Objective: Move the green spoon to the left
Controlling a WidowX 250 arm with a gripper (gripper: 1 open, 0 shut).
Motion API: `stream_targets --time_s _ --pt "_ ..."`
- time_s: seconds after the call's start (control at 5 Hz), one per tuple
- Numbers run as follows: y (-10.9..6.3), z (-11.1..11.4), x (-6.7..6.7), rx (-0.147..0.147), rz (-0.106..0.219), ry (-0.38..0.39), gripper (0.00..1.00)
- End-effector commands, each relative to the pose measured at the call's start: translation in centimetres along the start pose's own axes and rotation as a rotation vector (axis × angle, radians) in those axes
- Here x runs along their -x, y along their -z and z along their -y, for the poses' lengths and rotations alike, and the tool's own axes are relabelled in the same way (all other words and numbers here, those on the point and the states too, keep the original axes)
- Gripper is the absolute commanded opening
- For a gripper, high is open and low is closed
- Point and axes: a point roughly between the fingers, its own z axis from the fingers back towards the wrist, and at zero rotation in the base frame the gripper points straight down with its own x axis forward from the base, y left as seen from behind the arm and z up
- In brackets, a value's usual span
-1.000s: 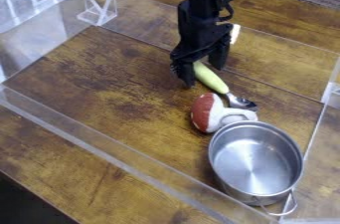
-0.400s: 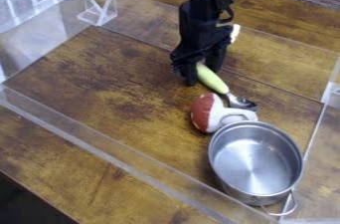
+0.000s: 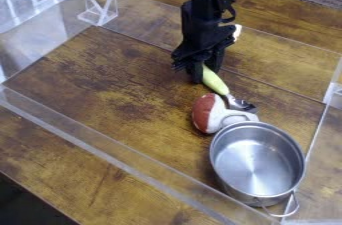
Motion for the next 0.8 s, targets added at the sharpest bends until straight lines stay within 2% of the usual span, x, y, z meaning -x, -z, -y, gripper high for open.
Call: stream_targets --time_s 0.0,0.6 --pt "-4.4 1.3 -1.5 0.082 0.022 0.021 0.0" --pt "-7.4 1.2 -2.3 0.099 -0.009 0.063 0.0"
